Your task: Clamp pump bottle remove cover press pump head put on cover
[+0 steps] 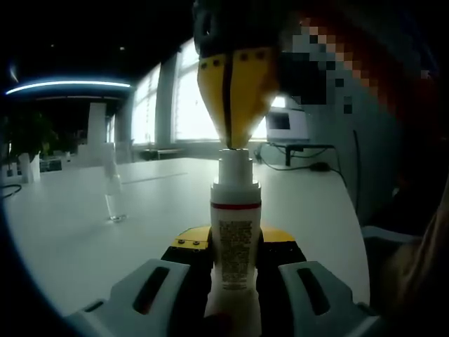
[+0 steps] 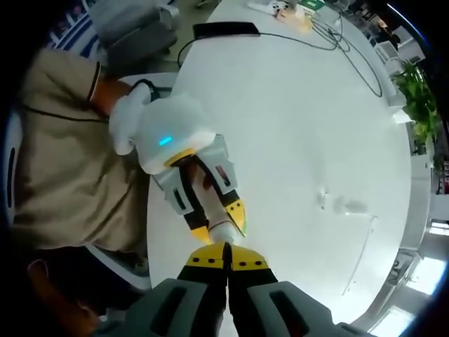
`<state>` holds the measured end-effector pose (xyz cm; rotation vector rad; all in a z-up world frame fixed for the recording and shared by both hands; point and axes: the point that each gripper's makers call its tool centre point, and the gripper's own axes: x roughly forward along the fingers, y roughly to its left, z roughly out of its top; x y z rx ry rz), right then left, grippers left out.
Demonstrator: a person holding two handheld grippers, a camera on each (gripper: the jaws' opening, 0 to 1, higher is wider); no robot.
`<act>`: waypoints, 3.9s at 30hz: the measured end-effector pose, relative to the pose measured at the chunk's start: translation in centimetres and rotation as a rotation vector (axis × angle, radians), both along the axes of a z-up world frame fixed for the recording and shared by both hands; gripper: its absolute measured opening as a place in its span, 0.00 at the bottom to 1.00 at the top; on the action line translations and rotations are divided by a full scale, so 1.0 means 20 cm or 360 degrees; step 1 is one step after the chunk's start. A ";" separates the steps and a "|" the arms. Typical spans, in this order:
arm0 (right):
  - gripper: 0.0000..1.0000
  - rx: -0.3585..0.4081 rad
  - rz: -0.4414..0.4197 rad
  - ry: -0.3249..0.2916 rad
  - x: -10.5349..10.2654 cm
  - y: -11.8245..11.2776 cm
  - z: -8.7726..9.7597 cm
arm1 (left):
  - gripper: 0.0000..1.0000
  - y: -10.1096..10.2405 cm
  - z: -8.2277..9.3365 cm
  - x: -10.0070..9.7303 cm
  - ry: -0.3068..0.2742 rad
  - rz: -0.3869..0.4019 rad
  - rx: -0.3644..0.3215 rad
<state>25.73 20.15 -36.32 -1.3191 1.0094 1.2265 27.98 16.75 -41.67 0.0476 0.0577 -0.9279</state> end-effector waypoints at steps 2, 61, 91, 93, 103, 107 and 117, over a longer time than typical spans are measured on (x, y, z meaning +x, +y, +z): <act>0.00 0.0007 0.0001 0.0013 0.00 0.00 0.01 | 0.14 0.00 0.00 0.00 0.0001 0.0000 -0.0001; 0.00 0.0038 0.0151 -0.0075 0.00 -0.01 0.04 | 0.14 0.00 0.00 0.00 -0.0006 -0.0006 0.0007; 0.00 0.0005 0.0106 -0.0044 0.01 -0.01 0.02 | 0.14 0.00 0.00 0.00 -0.0002 0.0003 0.0008; 0.00 0.0005 0.0100 -0.0030 0.00 -0.01 0.02 | 0.14 0.00 0.00 0.00 -0.0003 0.0001 0.0008; 0.00 -0.0009 0.0087 -0.0036 0.00 -0.01 0.00 | 0.14 0.00 0.00 0.00 -0.0002 0.0006 0.0010; 0.00 -0.0010 0.0085 -0.0033 0.01 -0.01 0.00 | 0.14 0.00 0.00 0.00 -0.0003 0.0006 0.0011; 0.00 0.0005 0.0089 -0.0043 0.02 -0.01 0.01 | 0.14 0.00 0.00 0.00 0.0001 0.0006 0.0009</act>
